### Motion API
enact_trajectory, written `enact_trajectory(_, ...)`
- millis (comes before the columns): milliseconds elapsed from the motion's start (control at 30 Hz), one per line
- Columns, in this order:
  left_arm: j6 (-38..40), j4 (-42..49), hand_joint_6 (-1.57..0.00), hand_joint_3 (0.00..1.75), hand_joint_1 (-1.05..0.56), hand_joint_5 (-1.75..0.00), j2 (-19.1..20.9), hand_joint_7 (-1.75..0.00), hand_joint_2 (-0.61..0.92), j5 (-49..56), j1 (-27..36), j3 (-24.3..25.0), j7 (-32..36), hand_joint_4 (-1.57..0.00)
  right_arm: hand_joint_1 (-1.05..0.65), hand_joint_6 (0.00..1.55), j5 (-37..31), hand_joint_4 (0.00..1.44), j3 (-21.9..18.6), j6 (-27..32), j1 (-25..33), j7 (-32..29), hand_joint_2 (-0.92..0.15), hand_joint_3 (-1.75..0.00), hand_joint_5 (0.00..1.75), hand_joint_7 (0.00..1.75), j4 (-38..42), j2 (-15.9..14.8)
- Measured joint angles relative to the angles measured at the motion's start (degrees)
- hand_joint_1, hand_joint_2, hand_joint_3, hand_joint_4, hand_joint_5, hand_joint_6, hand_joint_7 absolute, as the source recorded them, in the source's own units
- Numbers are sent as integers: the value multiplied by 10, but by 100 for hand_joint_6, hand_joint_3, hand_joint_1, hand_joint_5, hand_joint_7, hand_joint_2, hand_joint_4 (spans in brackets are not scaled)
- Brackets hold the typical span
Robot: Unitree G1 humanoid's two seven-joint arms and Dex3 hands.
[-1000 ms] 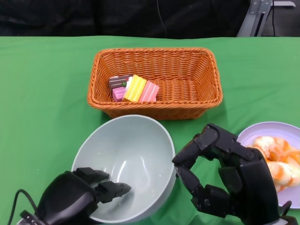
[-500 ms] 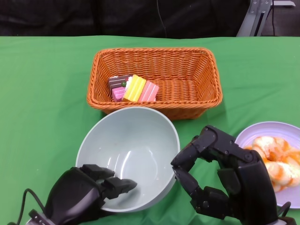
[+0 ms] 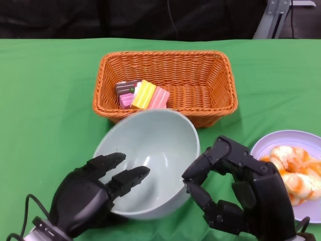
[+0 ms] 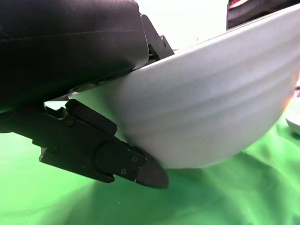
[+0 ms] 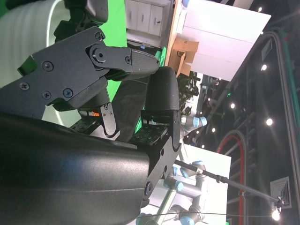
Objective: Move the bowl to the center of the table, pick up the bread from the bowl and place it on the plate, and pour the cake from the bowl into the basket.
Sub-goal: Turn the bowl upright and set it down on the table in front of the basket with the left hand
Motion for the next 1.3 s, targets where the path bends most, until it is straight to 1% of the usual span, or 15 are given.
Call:
enact_trajectory(67, 2, -14, -34, 5, -96, 0, 3, 0, 92, -5, 3, 2, -14, -23, -36, 64, 0, 74, 0, 0, 0, 0, -70, -57, 151, 131, 0, 0)
enact_trajectory(200, 2, -56, -22, 11, -104, 0, 18, 0, 92, -24, 13, 8, -72, -12, -36, 64, -1, 74, 0, -1, 0, -1, -71, -55, 151, 131, 1, 0)
enact_trajectory(300, 2, -81, -16, 12, -105, 0, 29, 0, 92, -40, 20, 17, -124, -6, -36, 63, -1, 73, -1, -4, -1, -2, -71, -56, 153, 133, 2, 0)
enact_trajectory(333, 3, -91, -13, 15, -105, 0, 34, 0, 92, -44, 23, 18, -139, -3, -36, 63, -1, 73, -1, -4, -1, -2, -70, -58, 154, 134, 2, 0)
enact_trajectory(400, 3, -108, -12, 17, -105, 0, 40, 0, 92, -47, 27, 21, -166, -1, -36, 63, -1, 73, -1, -3, 0, -3, -69, -59, 155, 135, 2, 0)
enact_trajectory(600, 7, -143, -9, 20, -105, 0, 46, 0, 92, -54, 45, 33, -204, 0, -37, 63, -2, 73, -2, -3, 0, -6, -69, -59, 157, 136, 2, 1)
enact_trajectory(800, 13, -167, -10, 19, -105, 0, 47, 0, 92, -54, 56, 43, -221, 0, -37, 63, -2, 74, -1, -3, 0, -8, -70, -58, 158, 136, 2, 1)
enact_trajectory(1033, 13, -168, -10, 19, -105, 0, 47, 0, 92, -54, 61, 47, -224, 0, -37, 63, -2, 74, -1, -3, 0, -8, -70, -57, 158, 136, 2, 1)
enact_trajectory(1067, 13, -168, -10, 22, -105, 0, 47, 0, 92, -54, 61, 47, -224, 0, -37, 63, -2, 74, -1, -3, 0, -8, -70, -57, 158, 136, 2, 1)
enact_trajectory(1100, 11, -168, -11, 31, -105, 0, 47, 0, 92, -55, 61, 49, -224, 0, -37, 63, -2, 73, -1, -4, 0, -8, -70, -56, 157, 136, 3, 0)
enact_trajectory(1167, -2, -167, -11, 38, -105, 0, 47, 0, 92, -62, 61, 56, -222, 0, -37, 63, -2, 74, -2, -8, -1, -7, -71, -56, 156, 135, 6, 0)
enact_trajectory(1200, -20, -159, -12, 47, -105, -3, 46, -1, 92, -74, 60, 63, -214, -5, -35, 63, -2, 73, -2, -9, -1, -7, -70, -57, 156, 135, 8, 0)
enact_trajectory(1233, -42, -147, -13, 51, -105, -4, 45, -1, 92, -90, 59, 69, -200, -7, -34, 63, -1, 73, -2, -10, -1, -6, -70, -57, 155, 135, 10, 0)
enact_trajectory(1267, -70, -131, -18, 50, -105, -7, 43, -3, 92, -109, 57, 78, -182, -13, -33, 63, 1, 73, -2, -10, -1, -5, -69, -58, 155, 135, 11, 0)
enact_trajectory(1300, -97, -114, -20, 50, -105, -8, 39, -4, 92, -124, 55, 86, -166, -15, -33, 63, 2, 73, -2, -10, -1, -4, -69, -59, 155, 135, 12, 0)
